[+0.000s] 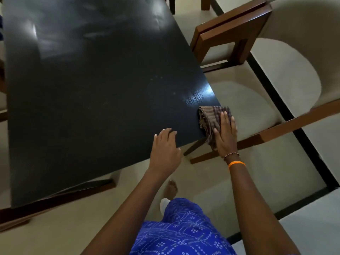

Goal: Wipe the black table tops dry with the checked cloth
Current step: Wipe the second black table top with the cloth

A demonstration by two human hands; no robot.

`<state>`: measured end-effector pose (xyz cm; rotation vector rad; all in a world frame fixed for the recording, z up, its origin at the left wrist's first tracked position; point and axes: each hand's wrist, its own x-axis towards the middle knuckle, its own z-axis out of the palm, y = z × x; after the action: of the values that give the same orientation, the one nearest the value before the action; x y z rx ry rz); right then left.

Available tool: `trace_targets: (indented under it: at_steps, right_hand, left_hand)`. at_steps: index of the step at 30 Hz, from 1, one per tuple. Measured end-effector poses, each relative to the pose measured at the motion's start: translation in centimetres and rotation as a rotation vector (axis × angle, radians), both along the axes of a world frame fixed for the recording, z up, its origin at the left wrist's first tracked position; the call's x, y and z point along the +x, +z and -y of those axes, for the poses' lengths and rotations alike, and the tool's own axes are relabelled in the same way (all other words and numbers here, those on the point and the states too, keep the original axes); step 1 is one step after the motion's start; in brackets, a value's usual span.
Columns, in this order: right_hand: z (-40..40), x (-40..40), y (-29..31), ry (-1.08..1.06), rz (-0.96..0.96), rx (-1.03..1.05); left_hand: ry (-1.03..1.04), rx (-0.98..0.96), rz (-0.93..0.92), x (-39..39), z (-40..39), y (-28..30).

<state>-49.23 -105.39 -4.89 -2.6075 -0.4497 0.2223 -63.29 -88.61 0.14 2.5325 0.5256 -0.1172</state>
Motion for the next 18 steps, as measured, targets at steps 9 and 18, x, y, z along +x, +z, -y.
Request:
trace_targets:
  at_steps: [9,18]
  right_hand:
    - [-7.2,7.6,1.1,-0.254,-0.094,-0.213]
    - [-12.1,14.4,1.5,-0.071,-0.177,-0.136]
  left_hand:
    - [0.068,0.11,-0.102,3.4,-1.5,-1.2]
    - [0.066,0.113,-0.178,4.7,-1.3,-1.3]
